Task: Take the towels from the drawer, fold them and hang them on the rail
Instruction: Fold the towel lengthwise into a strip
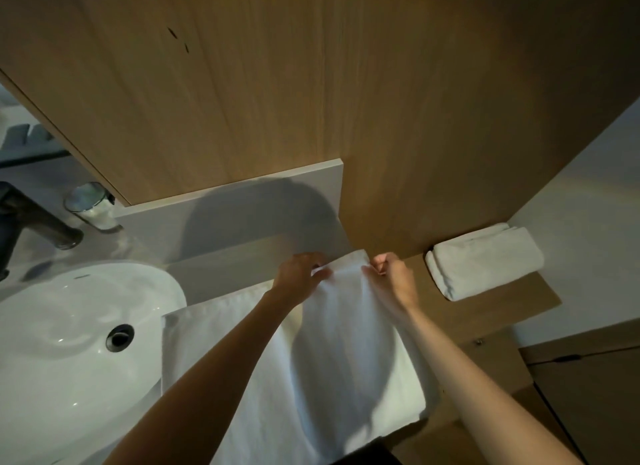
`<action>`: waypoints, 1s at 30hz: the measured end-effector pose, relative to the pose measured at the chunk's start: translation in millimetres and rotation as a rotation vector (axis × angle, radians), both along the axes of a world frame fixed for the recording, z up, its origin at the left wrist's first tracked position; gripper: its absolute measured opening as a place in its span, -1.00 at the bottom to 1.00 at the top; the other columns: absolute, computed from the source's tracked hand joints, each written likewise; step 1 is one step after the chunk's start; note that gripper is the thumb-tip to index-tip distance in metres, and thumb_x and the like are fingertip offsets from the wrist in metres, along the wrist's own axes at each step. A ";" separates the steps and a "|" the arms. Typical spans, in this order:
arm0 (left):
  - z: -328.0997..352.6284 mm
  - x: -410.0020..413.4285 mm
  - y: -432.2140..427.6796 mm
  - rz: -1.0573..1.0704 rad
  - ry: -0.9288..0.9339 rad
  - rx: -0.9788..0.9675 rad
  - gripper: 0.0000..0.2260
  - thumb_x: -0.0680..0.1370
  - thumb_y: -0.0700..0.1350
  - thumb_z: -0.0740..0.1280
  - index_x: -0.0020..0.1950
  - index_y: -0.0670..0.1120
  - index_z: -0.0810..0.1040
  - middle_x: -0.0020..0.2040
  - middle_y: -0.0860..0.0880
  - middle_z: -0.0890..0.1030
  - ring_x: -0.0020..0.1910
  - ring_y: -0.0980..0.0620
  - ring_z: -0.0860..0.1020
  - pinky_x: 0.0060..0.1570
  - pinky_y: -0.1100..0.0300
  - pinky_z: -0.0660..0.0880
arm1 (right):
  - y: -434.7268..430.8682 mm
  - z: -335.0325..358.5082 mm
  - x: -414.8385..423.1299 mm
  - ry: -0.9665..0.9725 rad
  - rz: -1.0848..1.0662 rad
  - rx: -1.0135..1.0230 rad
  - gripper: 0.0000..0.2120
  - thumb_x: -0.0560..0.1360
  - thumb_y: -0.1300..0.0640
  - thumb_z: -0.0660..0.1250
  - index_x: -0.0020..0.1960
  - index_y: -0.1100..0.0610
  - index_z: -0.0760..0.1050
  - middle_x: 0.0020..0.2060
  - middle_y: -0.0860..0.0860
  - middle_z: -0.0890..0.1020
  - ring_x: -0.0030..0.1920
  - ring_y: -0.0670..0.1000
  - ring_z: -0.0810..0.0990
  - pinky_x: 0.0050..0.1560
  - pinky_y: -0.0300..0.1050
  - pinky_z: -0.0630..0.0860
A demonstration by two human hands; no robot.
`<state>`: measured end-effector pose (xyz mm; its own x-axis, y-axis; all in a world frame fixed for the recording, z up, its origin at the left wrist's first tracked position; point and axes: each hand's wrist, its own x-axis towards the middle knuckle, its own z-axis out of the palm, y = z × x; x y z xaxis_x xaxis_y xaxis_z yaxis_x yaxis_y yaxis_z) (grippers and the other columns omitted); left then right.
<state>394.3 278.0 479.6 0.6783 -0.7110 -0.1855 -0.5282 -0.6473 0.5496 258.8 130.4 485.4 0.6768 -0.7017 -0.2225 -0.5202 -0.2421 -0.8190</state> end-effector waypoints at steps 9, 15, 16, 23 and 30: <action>-1.0 -4.4 -3.8 0.081 0.044 -0.121 -0.91 0.50 -0.14 0.42 -0.08 -0.15 0.60 -0.08 -0.08 0.65 -0.08 -0.06 0.61 0.00 0.06 0.54 | -9.6 -6.1 10.6 0.114 0.164 -0.238 -0.63 0.49 0.26 0.34 0.28 0.09 0.44 0.12 0.05 0.55 0.12 0.08 0.53 0.11 -0.10 0.44; -3.1 -6.4 -3.4 0.114 0.036 -0.134 -0.91 0.50 -0.14 0.43 -0.06 -0.13 0.60 -0.06 -0.08 0.66 -0.07 -0.09 0.61 0.00 0.02 0.54 | -16.6 -2.8 25.6 0.181 0.482 -0.494 -0.70 0.54 0.13 0.31 0.27 0.07 0.54 0.16 0.03 0.56 0.16 0.10 0.46 0.19 -0.09 0.39; -2.5 -7.2 -3.5 0.116 0.030 -0.135 -0.90 0.50 -0.13 0.42 -0.05 -0.13 0.60 -0.05 -0.08 0.65 -0.06 -0.09 0.61 0.01 0.02 0.54 | -18.3 -1.0 27.4 0.197 0.482 -0.509 -0.70 0.54 0.10 0.32 0.26 0.07 0.55 0.15 0.04 0.56 0.16 0.10 0.46 0.19 -0.05 0.41; -3.8 -8.9 44.9 0.111 -0.086 -0.084 -0.79 0.56 0.02 0.33 0.05 -0.11 0.55 -0.02 -0.07 0.57 -0.10 -0.09 0.55 -0.15 0.17 0.37 | -14.6 9.3 34.2 0.266 0.533 -0.659 -0.79 0.56 0.10 0.29 0.17 0.08 0.55 0.15 0.01 0.54 0.23 0.07 0.41 0.13 -0.06 0.32; -5.6 5.9 111.7 0.192 -0.118 -0.049 -0.76 0.58 0.03 0.29 0.11 -0.08 0.61 -0.01 -0.06 0.58 -0.14 -0.06 0.59 -0.11 0.00 0.57 | -0.8 12.3 37.2 0.368 0.461 -0.719 -0.80 0.54 0.17 0.30 0.11 -0.02 0.60 0.13 0.01 0.62 0.23 0.10 0.43 0.12 -0.06 0.35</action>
<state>400.2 389.7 473.9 0.8170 -0.5730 -0.0650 -0.4606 -0.7163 0.5242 296.0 129.5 497.7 0.8962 -0.4334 -0.0947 -0.4437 -0.8748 -0.1947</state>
